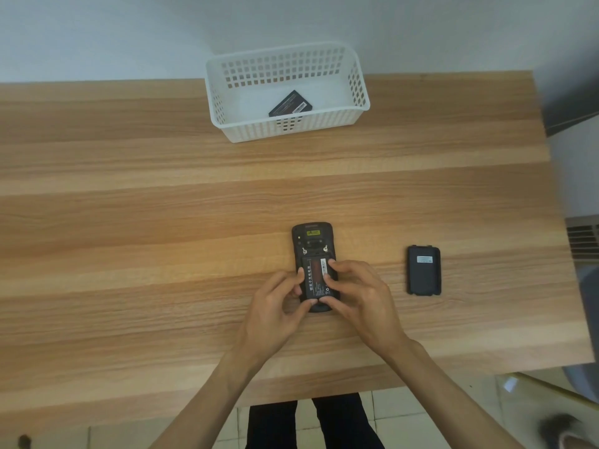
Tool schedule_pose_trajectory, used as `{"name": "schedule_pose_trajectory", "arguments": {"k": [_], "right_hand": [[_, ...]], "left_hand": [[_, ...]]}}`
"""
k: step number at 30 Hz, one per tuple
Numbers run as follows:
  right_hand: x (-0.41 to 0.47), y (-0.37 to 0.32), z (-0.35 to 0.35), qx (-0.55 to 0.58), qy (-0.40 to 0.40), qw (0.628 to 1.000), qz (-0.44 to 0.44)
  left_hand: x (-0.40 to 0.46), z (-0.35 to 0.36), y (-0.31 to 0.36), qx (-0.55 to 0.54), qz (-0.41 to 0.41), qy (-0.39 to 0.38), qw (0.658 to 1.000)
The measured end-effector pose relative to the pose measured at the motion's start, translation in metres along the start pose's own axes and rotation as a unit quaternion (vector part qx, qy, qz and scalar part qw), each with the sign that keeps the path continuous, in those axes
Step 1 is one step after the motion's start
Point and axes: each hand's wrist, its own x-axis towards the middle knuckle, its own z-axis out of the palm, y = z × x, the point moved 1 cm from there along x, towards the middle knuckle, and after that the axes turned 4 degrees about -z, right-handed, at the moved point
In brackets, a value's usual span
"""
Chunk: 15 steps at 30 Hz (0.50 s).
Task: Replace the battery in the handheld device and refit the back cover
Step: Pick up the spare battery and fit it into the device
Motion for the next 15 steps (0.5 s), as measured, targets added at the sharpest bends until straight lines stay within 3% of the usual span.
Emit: {"name": "schedule_pose_trajectory", "arguments": {"k": [6, 15], "right_hand": [[0.0004, 0.002, -0.0001, -0.045, -0.025, 0.998, -0.03], [0.0023, 0.0, -0.0006, -0.079, -0.028, 0.996, -0.038]], "left_hand": [[-0.0038, 0.0027, 0.0019, 0.002, -0.001, 0.021, 1.0], [0.0056, 0.0032, 0.0078, -0.074, -0.127, 0.034, 0.989]]}}
